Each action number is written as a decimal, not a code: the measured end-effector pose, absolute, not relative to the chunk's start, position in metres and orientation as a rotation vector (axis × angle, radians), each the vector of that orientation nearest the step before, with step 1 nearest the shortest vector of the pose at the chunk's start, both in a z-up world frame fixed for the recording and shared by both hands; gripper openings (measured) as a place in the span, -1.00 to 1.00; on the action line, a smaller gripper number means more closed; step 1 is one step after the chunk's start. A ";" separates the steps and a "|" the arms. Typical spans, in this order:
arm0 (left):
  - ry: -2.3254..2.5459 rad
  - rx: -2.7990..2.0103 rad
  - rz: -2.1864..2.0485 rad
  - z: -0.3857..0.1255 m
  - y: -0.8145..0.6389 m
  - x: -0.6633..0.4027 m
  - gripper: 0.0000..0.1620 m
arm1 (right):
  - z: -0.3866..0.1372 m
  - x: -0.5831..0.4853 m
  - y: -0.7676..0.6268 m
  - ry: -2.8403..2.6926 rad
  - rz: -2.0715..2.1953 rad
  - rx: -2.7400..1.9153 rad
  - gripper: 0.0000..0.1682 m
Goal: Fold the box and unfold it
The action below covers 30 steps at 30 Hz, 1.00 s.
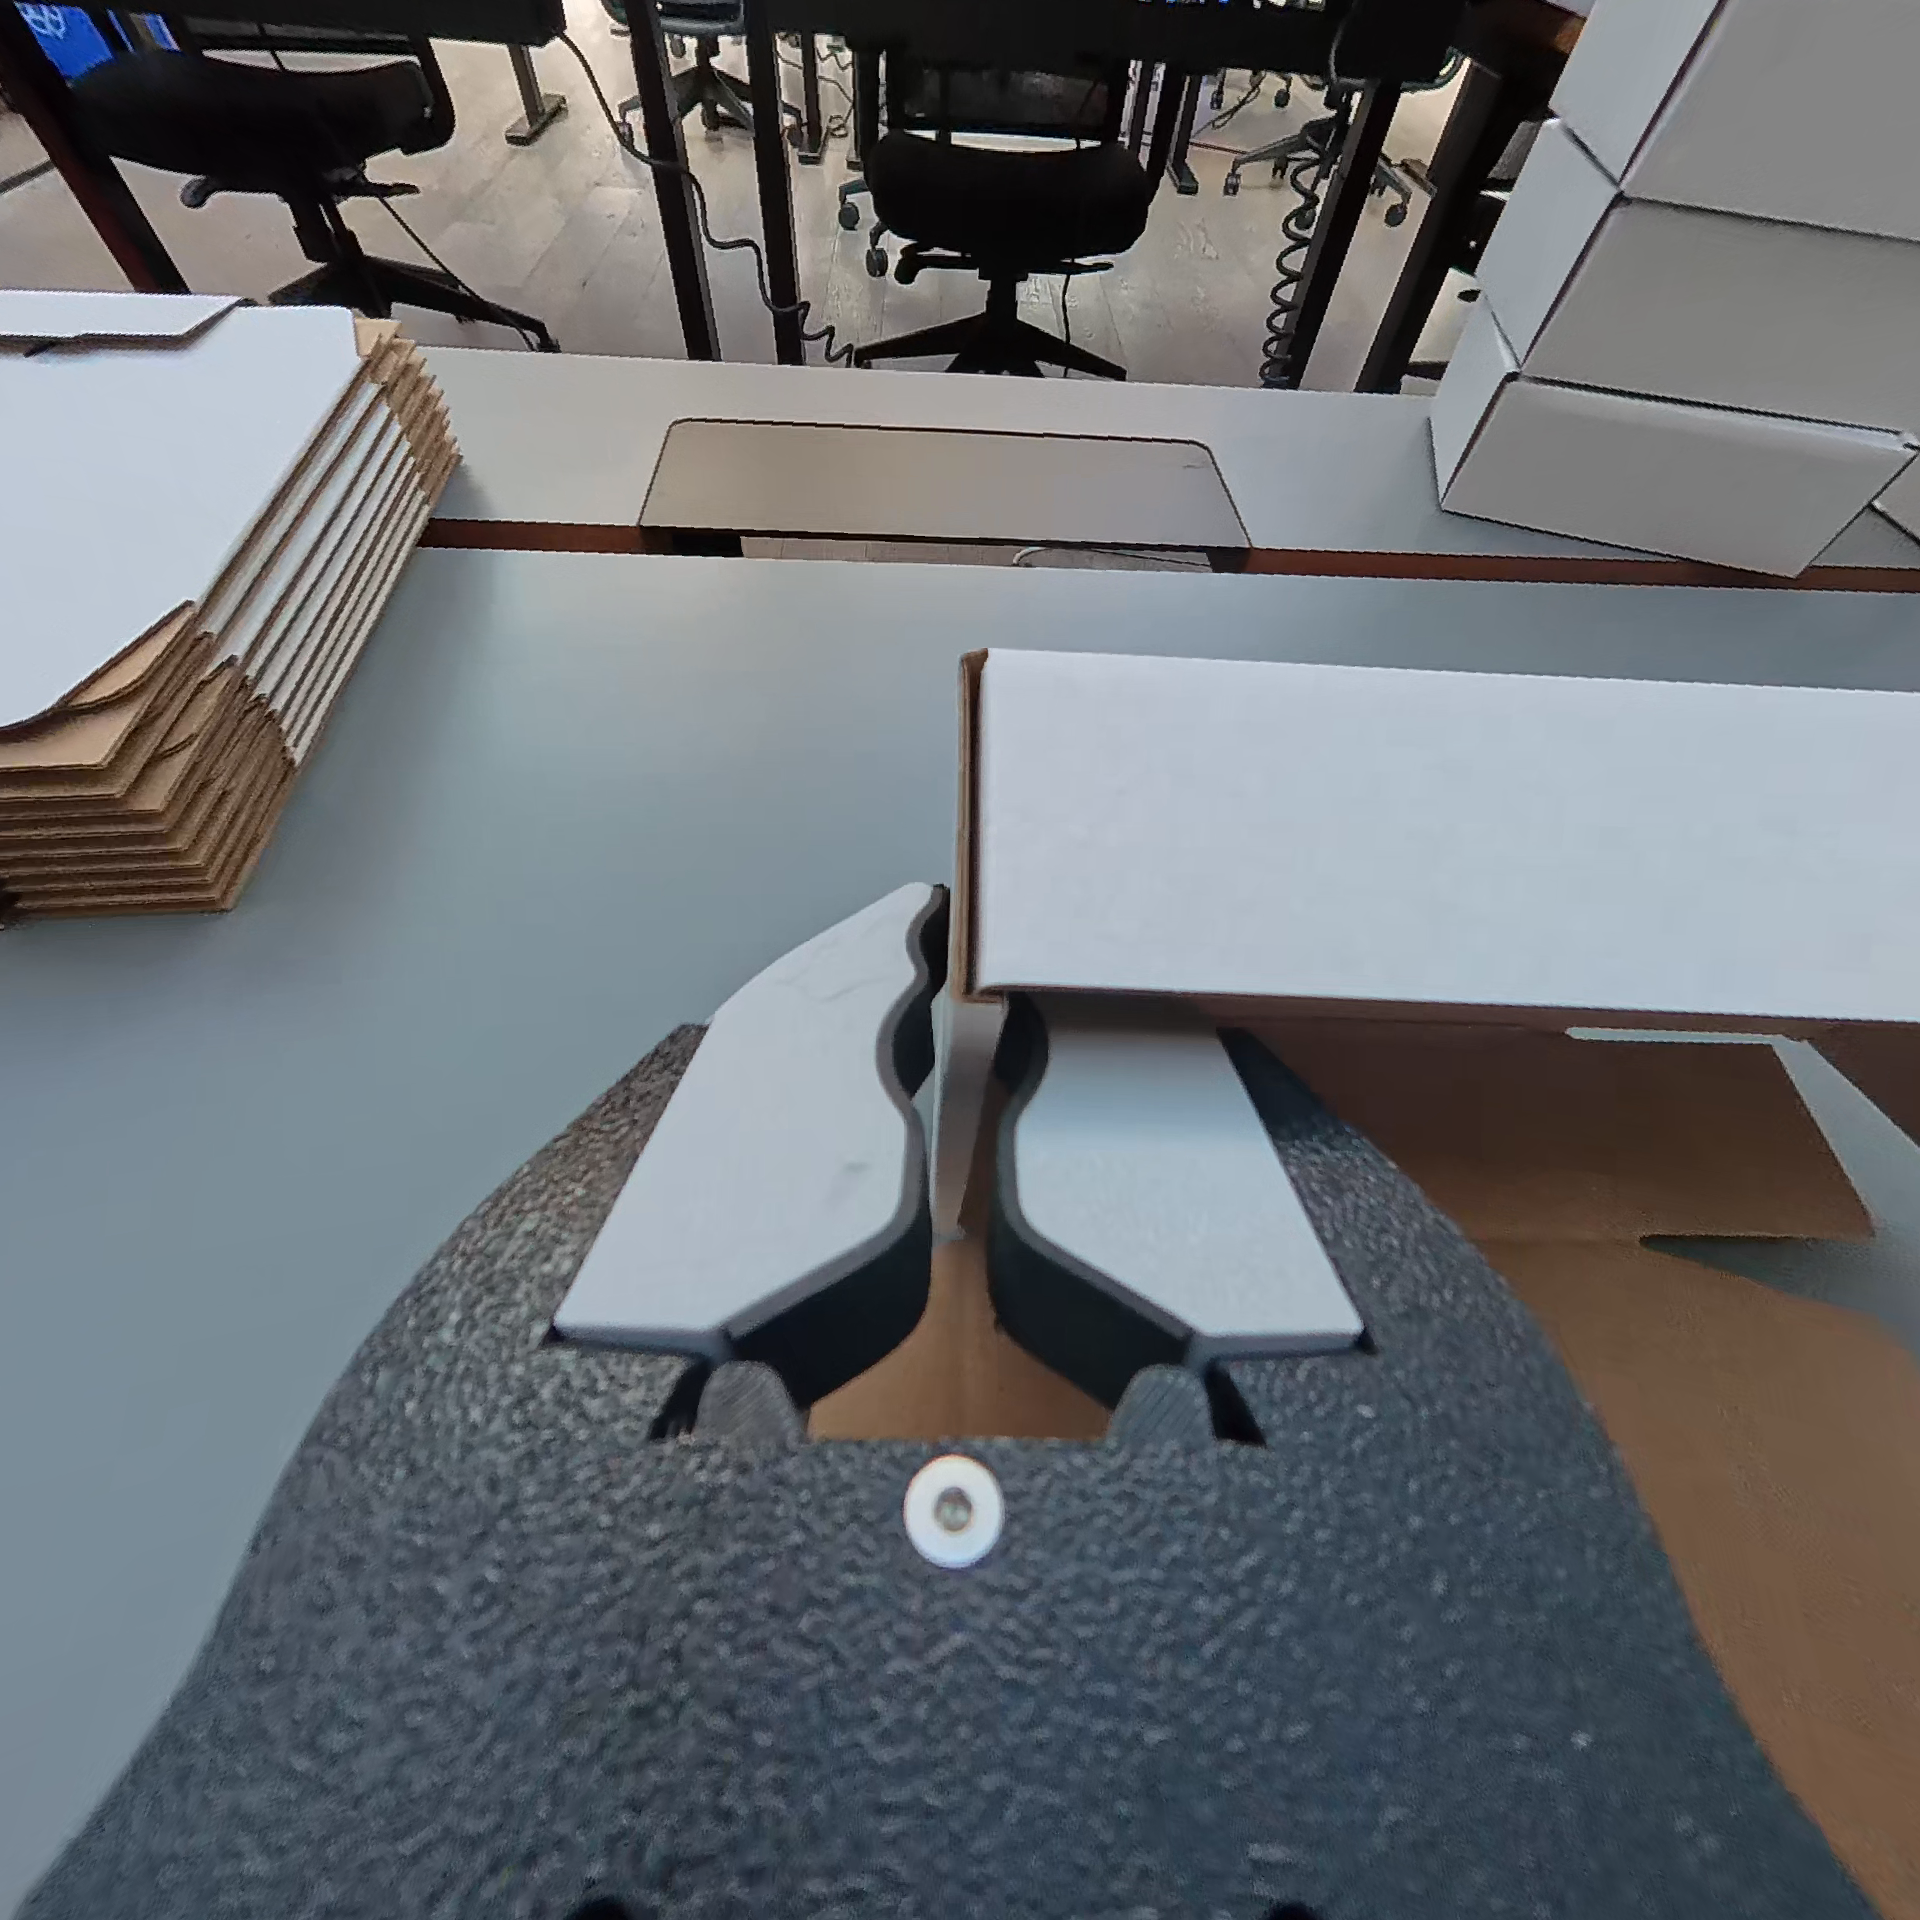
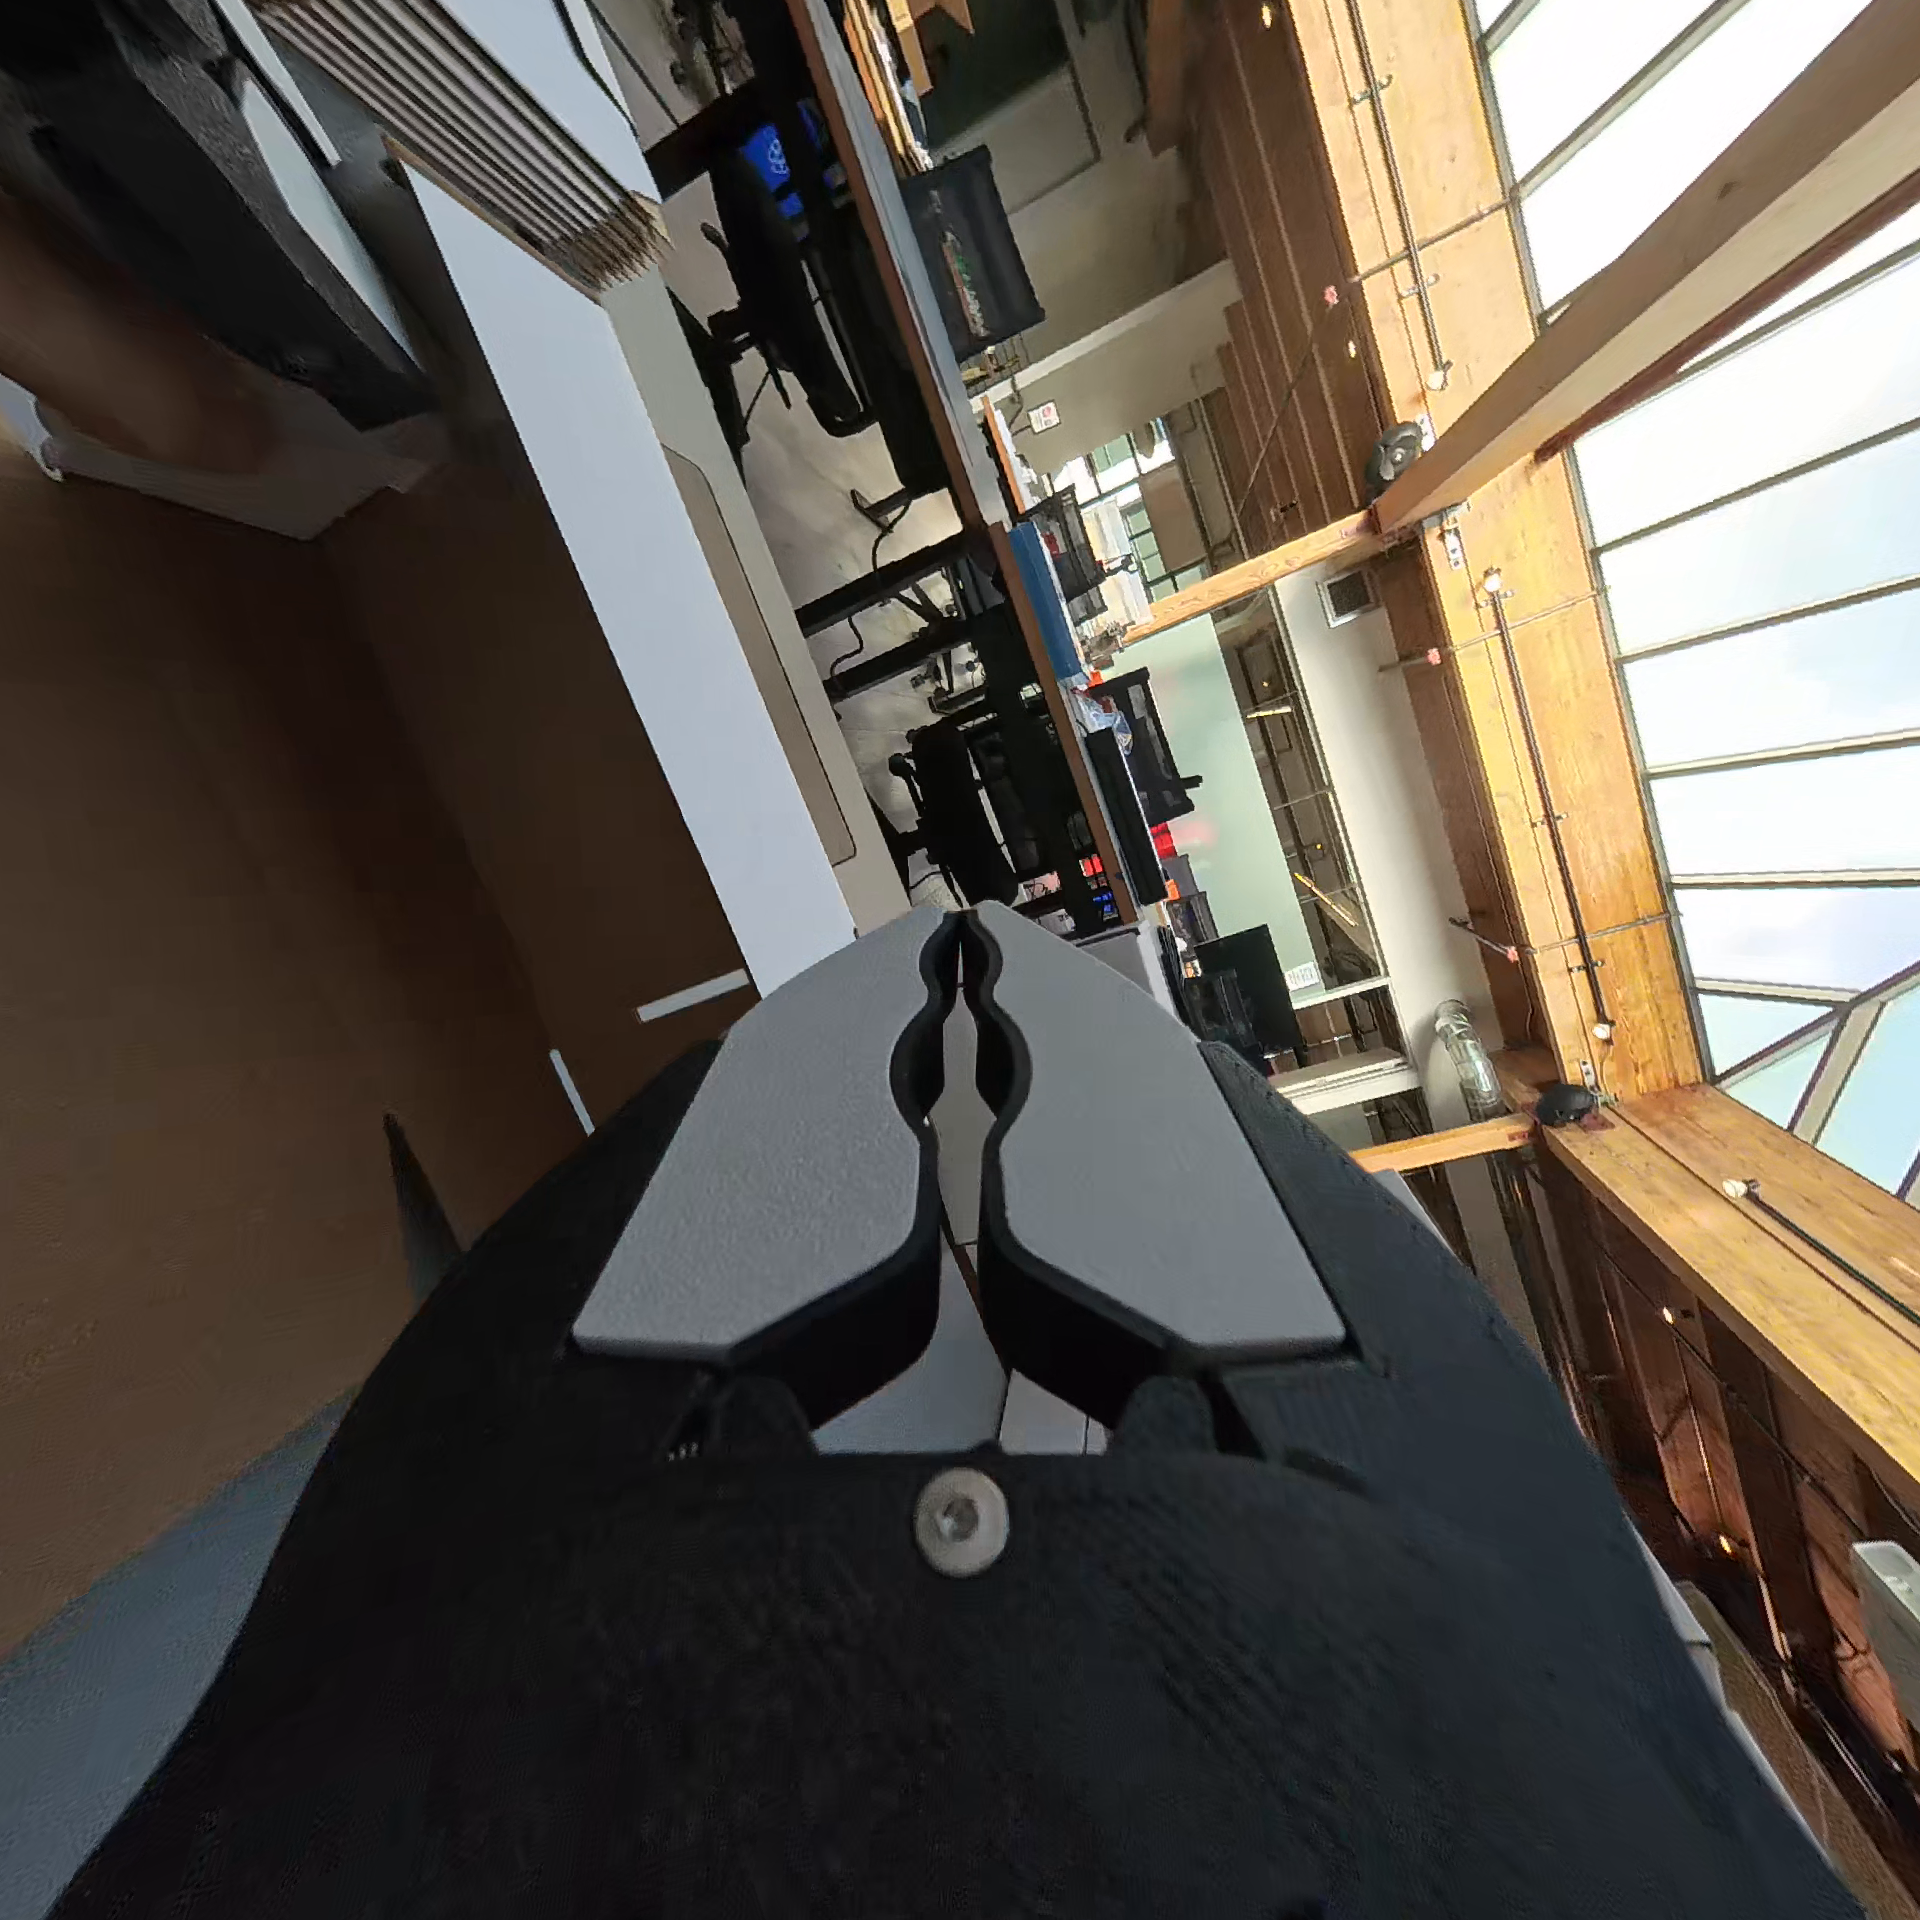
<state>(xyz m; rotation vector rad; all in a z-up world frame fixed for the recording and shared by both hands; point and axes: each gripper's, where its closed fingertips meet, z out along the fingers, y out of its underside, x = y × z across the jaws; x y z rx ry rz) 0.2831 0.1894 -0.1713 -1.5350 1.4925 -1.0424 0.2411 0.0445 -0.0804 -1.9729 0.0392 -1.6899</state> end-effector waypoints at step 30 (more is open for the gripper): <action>1.301 -1.421 -0.916 -0.098 0.223 0.259 -0.93 | -0.093 0.252 0.050 0.376 -1.741 -1.976 -1.00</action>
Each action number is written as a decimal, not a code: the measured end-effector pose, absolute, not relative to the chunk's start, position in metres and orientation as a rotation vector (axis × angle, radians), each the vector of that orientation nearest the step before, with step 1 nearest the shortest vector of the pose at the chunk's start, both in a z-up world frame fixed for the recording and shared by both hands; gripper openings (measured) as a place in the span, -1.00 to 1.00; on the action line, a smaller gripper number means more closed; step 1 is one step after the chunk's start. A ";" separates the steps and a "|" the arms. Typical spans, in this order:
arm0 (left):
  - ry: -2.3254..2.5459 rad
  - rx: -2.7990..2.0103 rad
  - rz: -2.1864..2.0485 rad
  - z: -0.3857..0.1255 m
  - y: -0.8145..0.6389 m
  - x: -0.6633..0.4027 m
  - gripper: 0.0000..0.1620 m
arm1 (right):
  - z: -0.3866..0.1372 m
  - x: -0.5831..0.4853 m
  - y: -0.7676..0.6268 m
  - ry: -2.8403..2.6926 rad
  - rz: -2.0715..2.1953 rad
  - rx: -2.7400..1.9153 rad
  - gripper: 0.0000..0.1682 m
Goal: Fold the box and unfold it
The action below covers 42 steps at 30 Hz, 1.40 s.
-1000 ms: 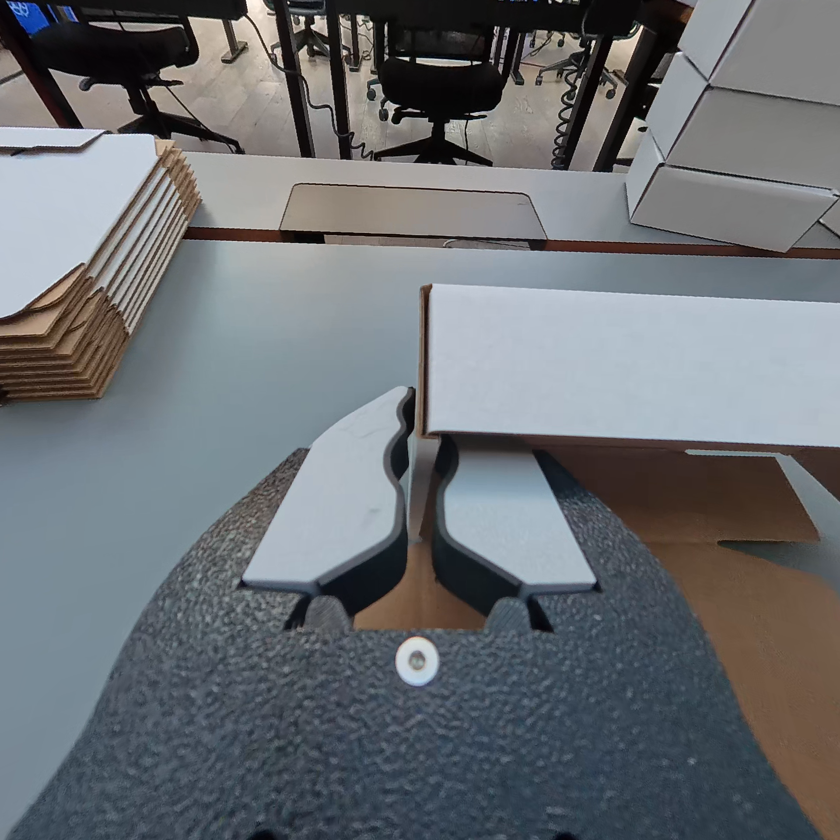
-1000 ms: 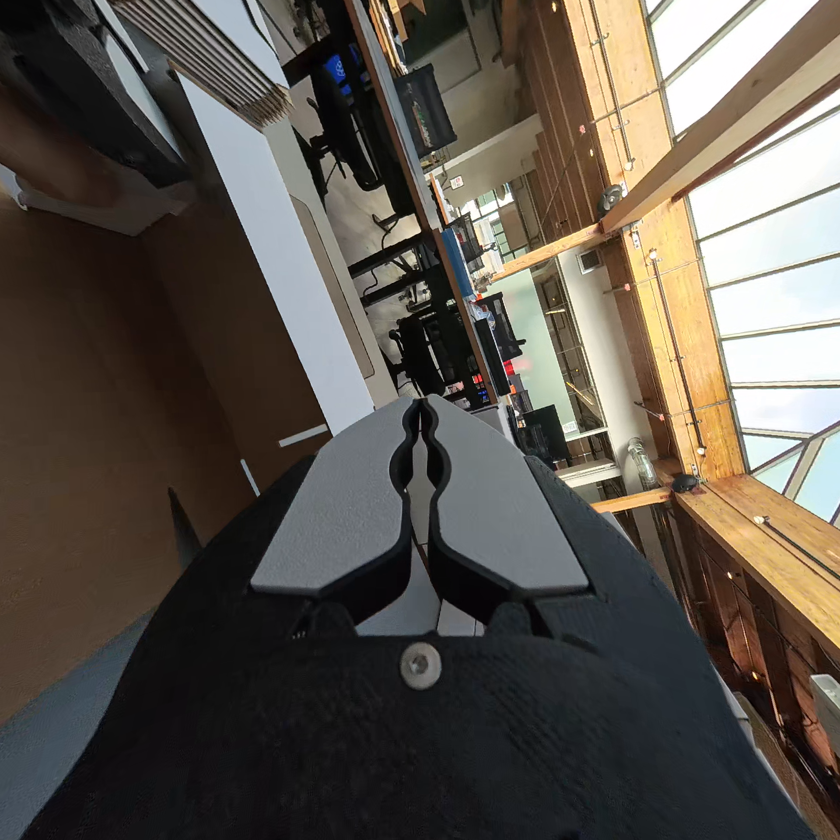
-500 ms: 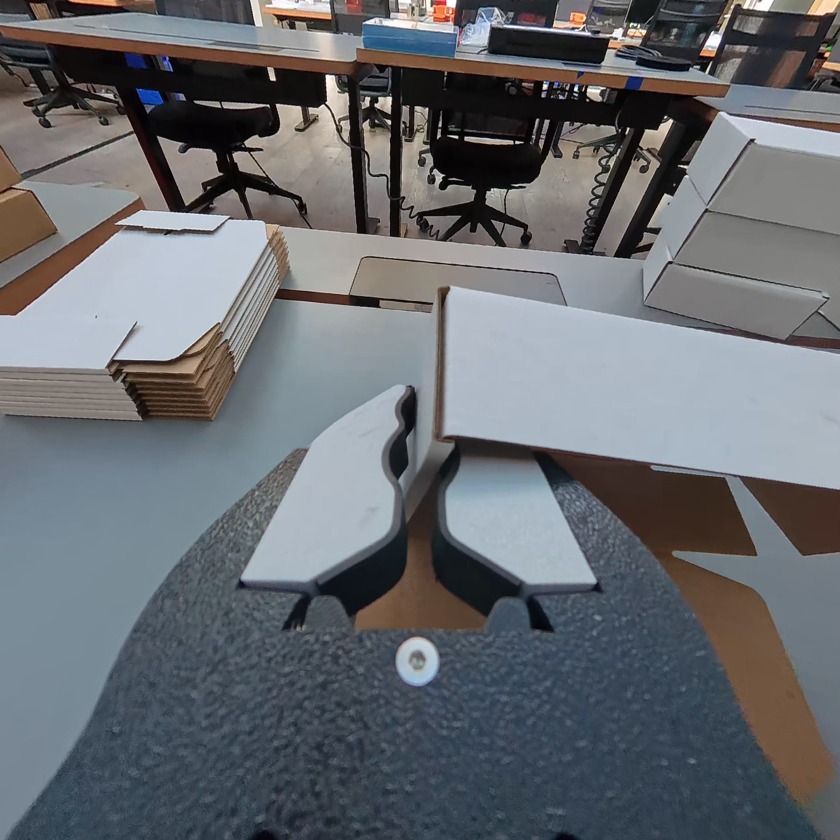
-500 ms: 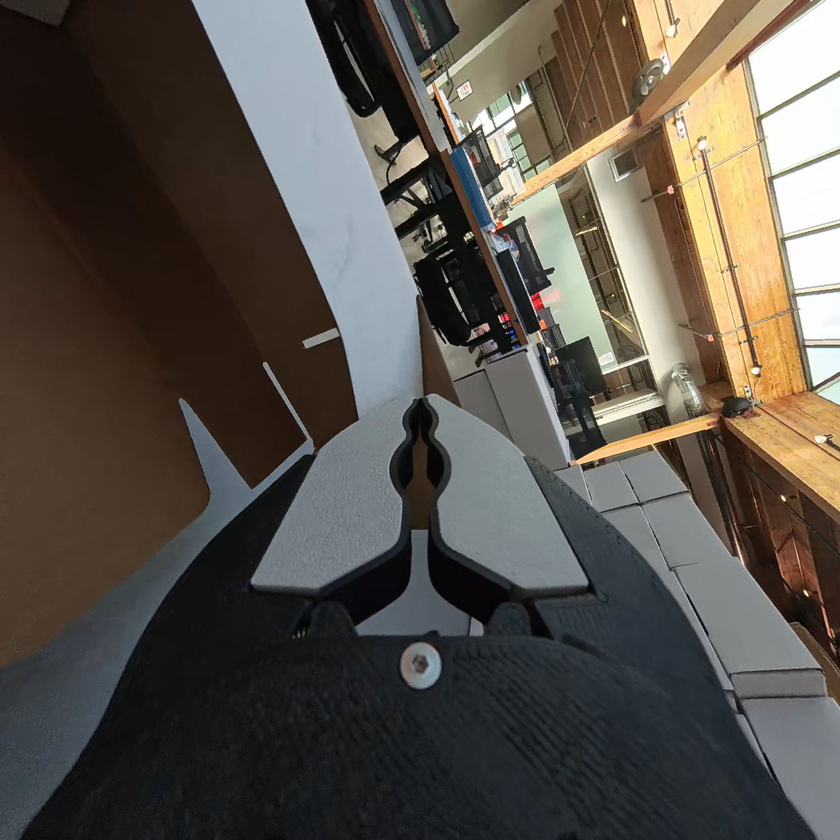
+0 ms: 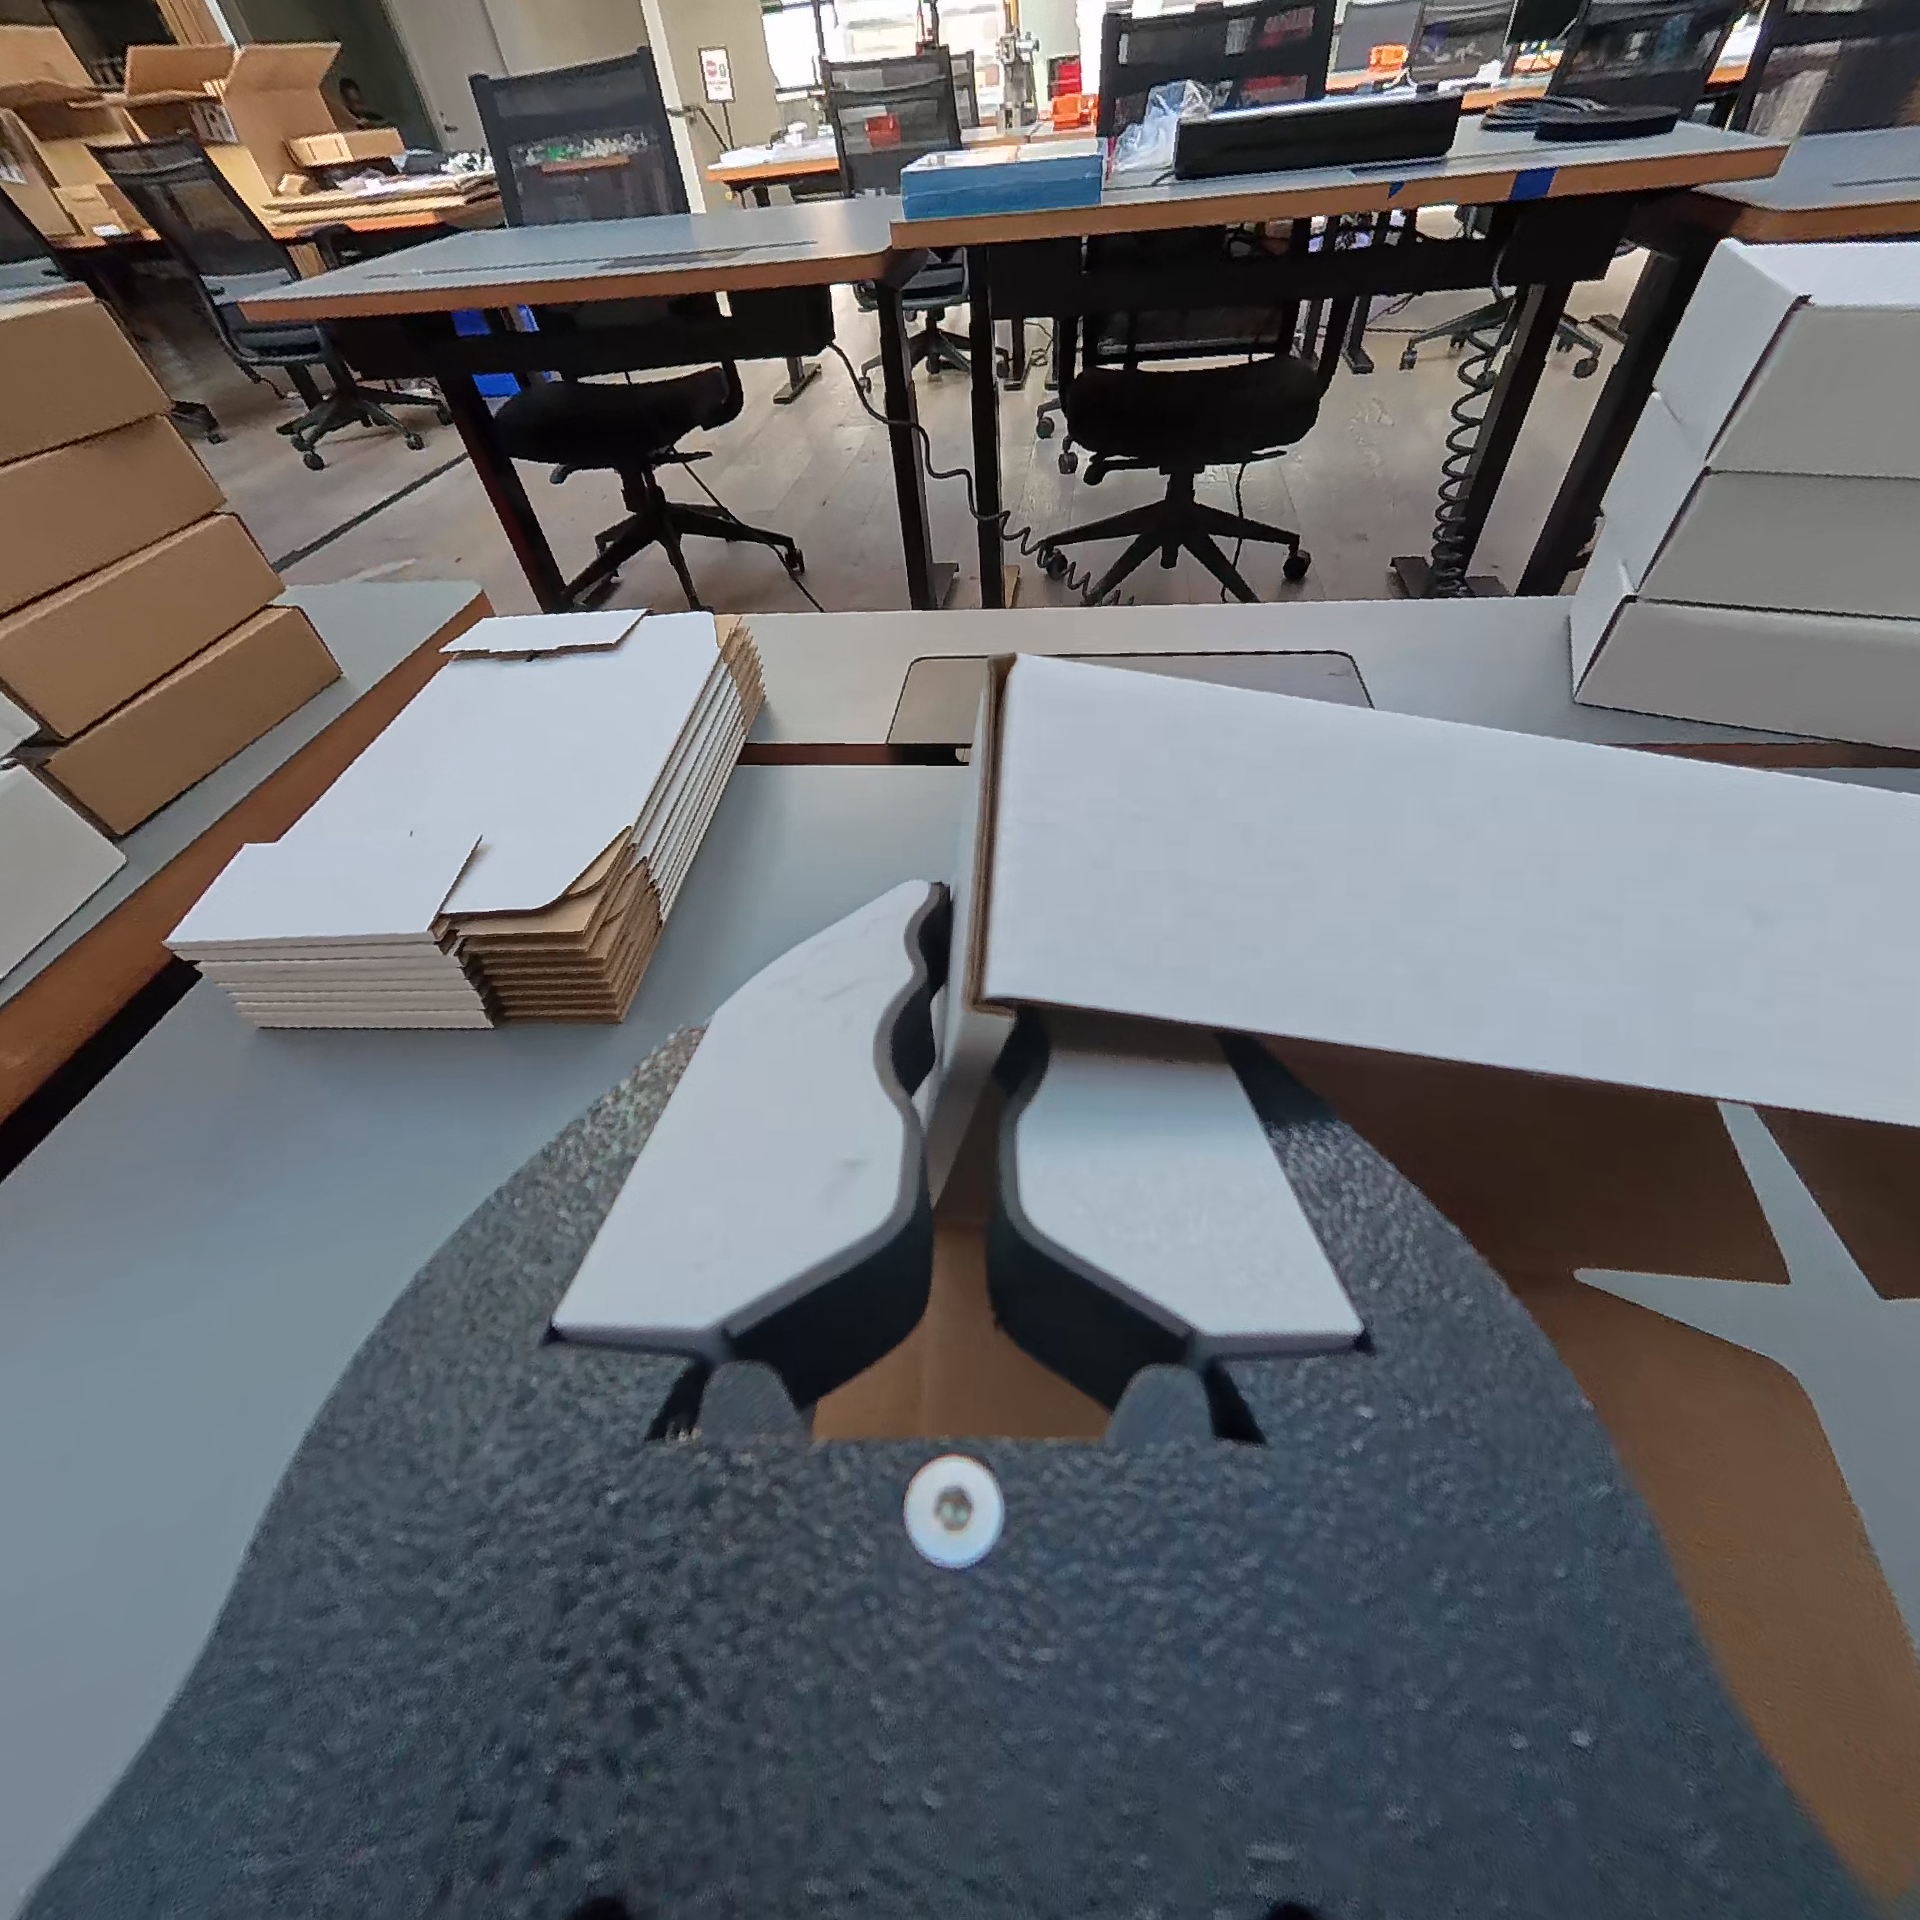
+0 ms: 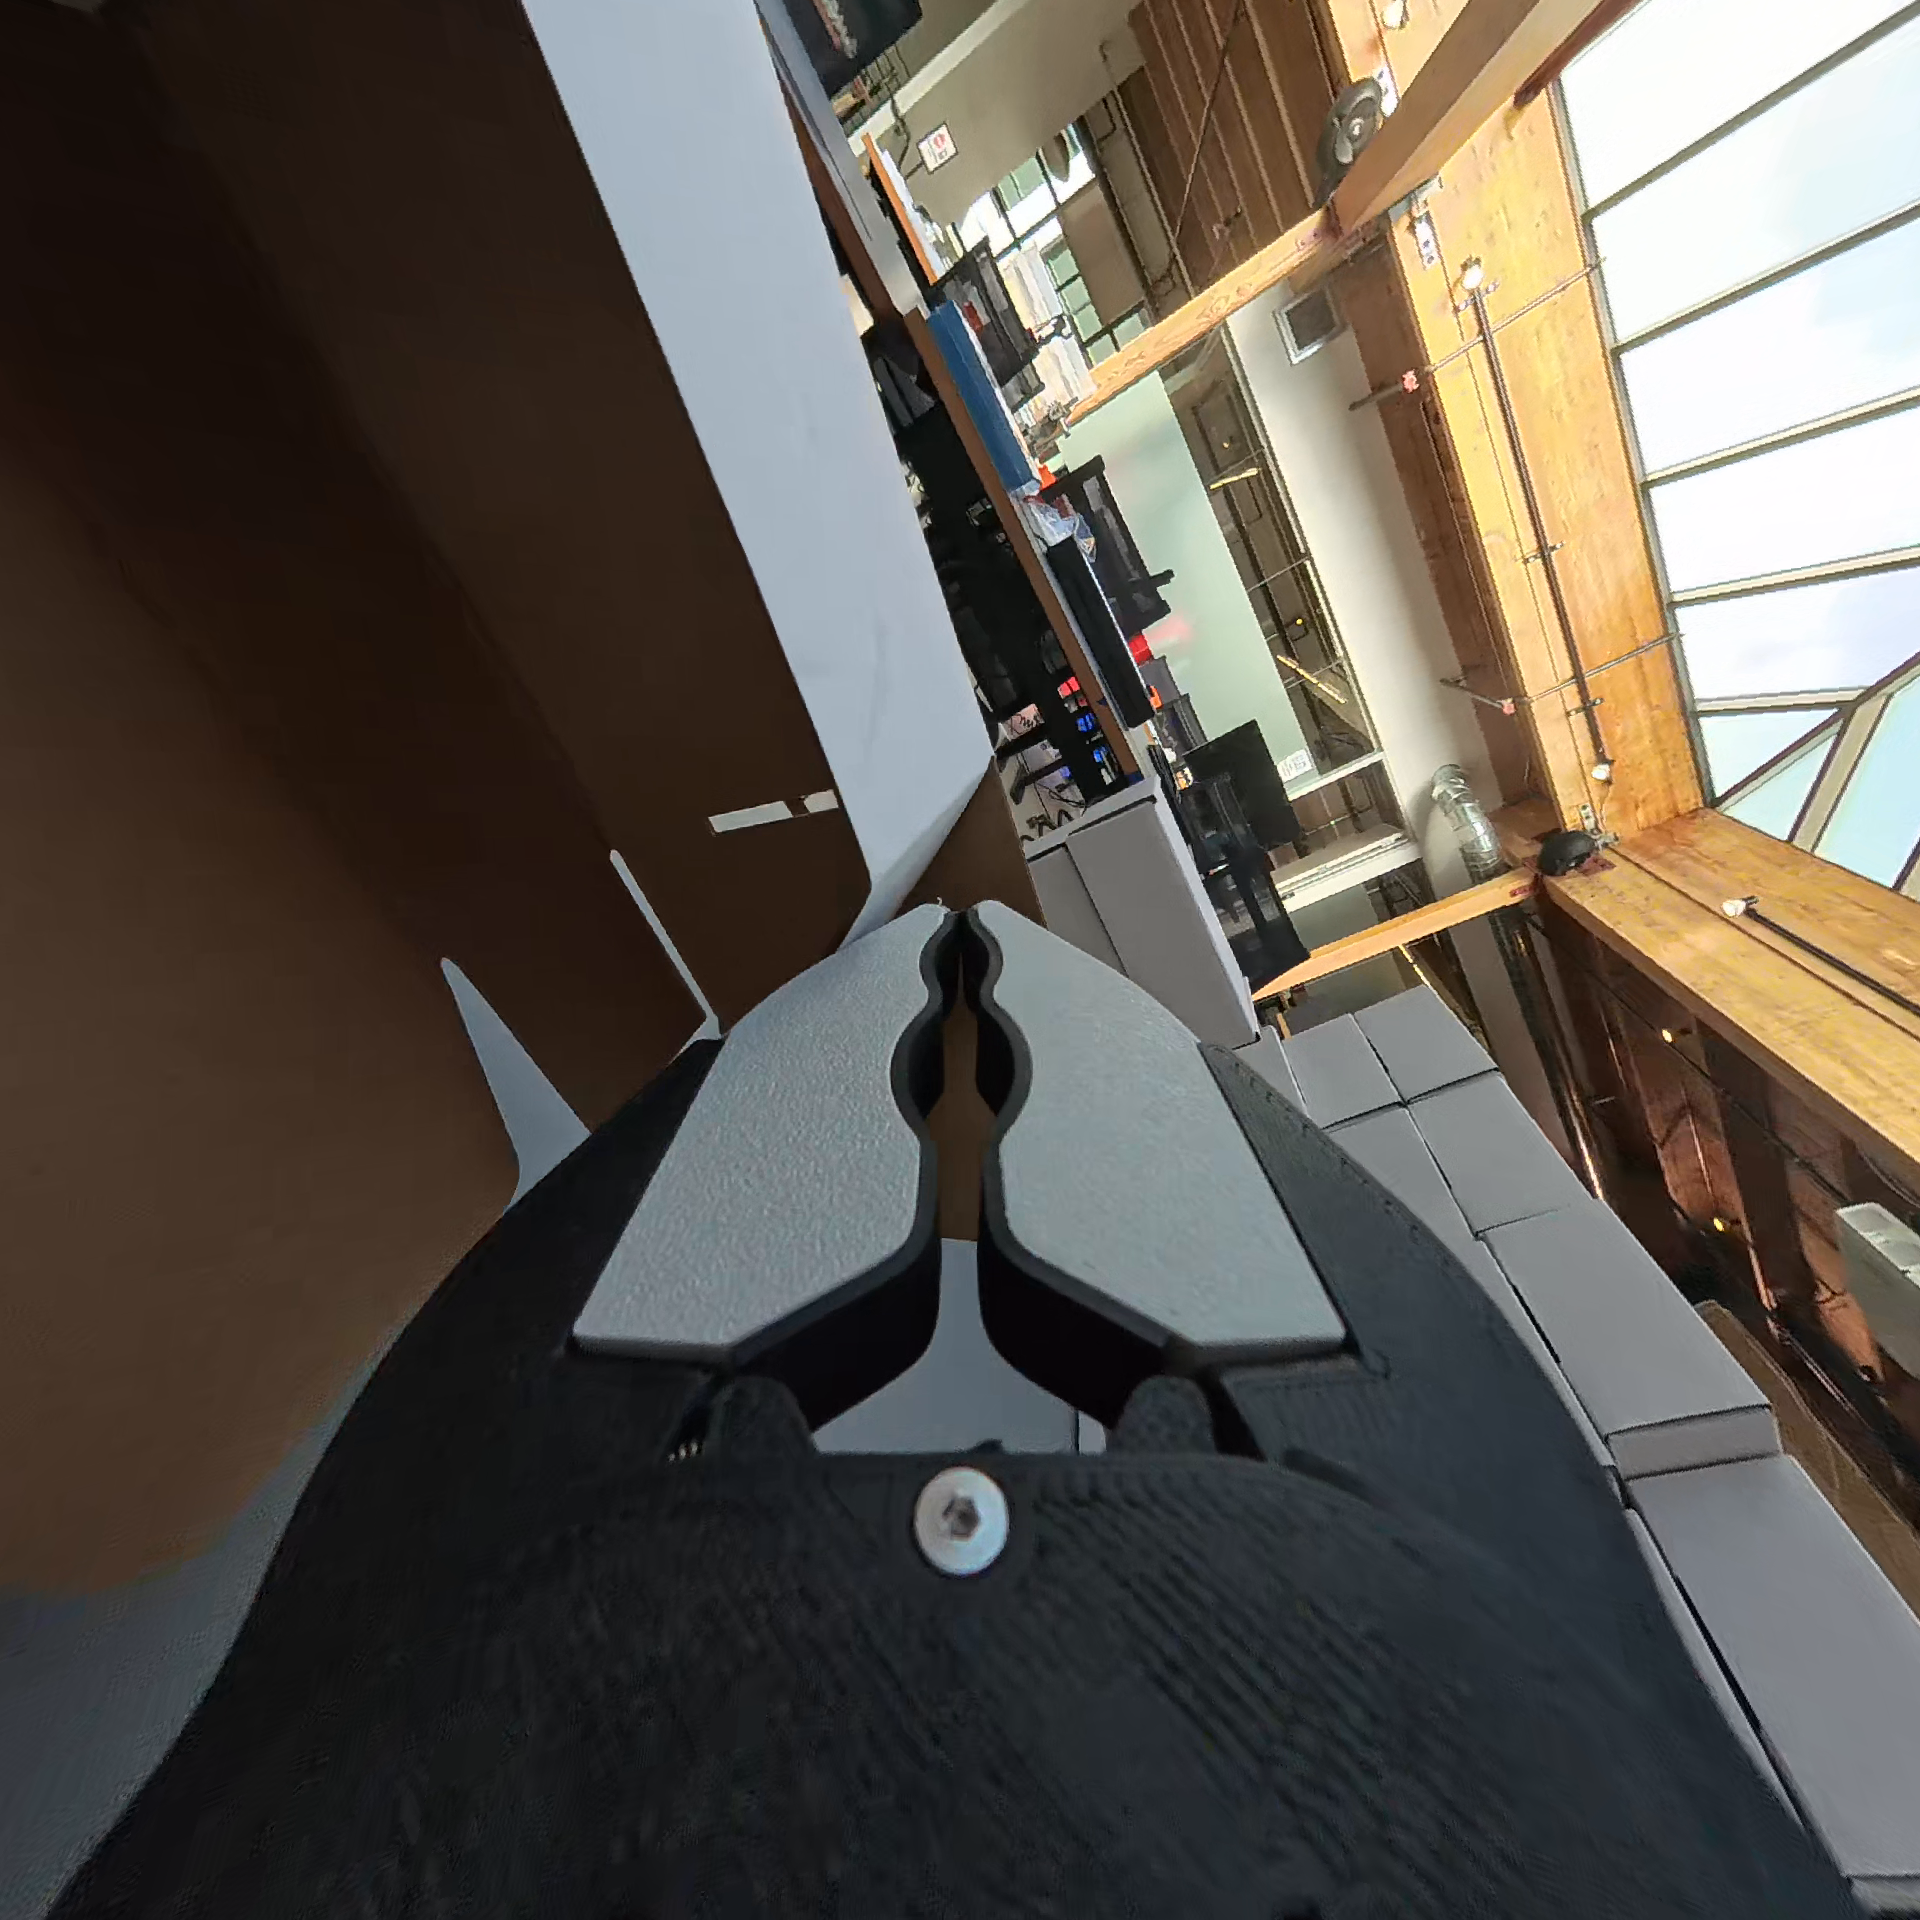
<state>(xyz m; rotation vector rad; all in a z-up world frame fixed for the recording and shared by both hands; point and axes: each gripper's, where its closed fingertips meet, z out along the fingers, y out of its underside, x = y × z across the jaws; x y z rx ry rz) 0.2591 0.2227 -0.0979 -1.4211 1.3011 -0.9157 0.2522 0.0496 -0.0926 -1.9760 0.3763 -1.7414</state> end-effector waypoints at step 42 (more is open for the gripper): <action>1.279 -1.475 -1.006 -0.106 0.228 0.256 -0.94 | -0.055 0.248 0.031 0.423 -1.657 -1.798 -1.00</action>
